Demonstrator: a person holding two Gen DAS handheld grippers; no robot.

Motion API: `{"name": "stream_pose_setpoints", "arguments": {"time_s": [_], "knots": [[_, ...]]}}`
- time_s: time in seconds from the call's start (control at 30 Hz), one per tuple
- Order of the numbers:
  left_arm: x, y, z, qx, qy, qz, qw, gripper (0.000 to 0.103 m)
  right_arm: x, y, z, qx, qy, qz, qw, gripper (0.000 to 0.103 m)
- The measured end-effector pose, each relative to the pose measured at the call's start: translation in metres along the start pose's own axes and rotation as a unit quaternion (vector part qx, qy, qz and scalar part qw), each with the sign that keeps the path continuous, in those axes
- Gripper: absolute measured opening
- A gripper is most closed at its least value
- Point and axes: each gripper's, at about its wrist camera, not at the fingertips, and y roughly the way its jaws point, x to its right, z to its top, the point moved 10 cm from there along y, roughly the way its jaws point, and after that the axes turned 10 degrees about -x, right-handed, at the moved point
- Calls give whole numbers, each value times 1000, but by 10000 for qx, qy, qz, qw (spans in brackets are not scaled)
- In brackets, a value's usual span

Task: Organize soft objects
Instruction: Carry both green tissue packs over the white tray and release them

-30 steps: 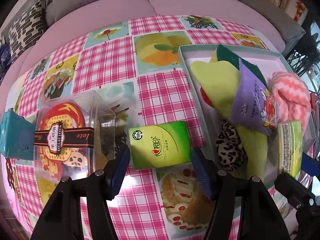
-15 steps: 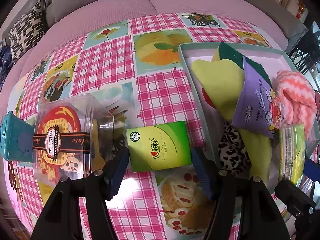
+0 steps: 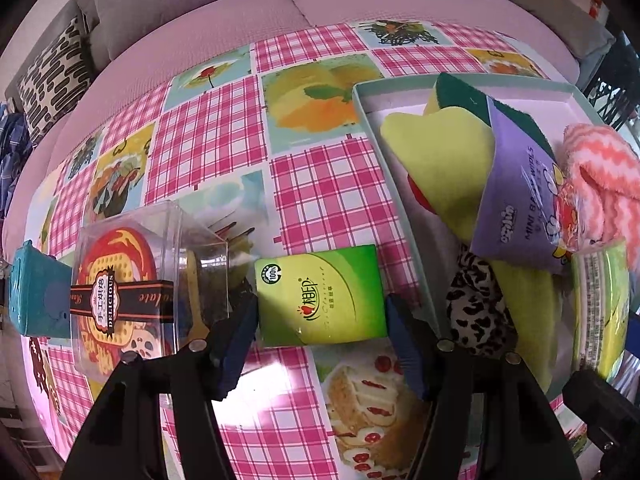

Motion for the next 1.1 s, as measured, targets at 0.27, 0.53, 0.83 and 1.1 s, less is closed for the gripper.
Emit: {"name": "stream_pose_setpoints", "arguments": {"time_s": [0.27,0.53,0.83,1.1], "knots": [[7,-4,-16,-33,135,-251,9996,65,0,-1,0,13,41,2,10000,53],[3,-7,-44,-86,109,-354,9993,65,-3,-5,-2,26,69,20,10000,53],[-8,-24,-63,-47,-27,-497,9988,65,-4,-22,-7,123,154,-1,9998,53],[-13,-64,-64,253,-51,-583,9980,65,-6,-44,-7,293,171,-8,9994,53]]}}
